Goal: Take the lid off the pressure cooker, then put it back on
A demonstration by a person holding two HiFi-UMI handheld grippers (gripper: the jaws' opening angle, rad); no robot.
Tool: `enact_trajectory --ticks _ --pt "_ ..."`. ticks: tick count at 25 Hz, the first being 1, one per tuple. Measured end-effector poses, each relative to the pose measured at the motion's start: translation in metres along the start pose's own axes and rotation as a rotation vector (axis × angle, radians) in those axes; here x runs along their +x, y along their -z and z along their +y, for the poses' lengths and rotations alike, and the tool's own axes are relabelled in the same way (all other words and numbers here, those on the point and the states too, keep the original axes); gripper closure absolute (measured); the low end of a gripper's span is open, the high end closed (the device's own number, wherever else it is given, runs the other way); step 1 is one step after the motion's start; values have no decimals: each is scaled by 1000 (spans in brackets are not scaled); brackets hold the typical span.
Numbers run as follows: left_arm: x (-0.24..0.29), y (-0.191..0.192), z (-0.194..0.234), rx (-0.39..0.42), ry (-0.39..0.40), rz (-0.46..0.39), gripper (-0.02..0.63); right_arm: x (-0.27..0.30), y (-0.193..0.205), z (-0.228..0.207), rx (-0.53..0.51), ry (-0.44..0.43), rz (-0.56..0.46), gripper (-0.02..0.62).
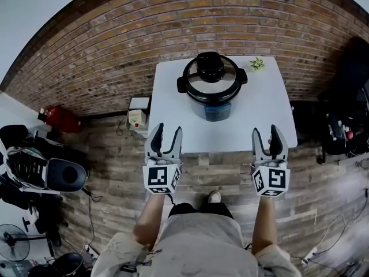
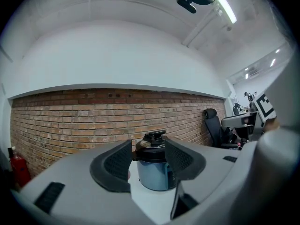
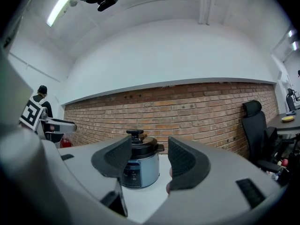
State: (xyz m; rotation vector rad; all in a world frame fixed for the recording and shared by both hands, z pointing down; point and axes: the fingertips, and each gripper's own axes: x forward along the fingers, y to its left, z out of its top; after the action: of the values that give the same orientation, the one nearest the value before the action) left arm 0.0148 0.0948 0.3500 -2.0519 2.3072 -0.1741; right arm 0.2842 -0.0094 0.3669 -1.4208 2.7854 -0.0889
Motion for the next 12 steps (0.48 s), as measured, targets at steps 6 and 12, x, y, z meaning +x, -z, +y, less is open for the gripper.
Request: enact_trajectory --ticks 6,12 --pt "21 0 6 7 -20 4 371 25 0 -12 15 -12 -5 341" --pt "44 6 24 -5 -28 1 371 59 0 -8 -4 -30 -6 341"
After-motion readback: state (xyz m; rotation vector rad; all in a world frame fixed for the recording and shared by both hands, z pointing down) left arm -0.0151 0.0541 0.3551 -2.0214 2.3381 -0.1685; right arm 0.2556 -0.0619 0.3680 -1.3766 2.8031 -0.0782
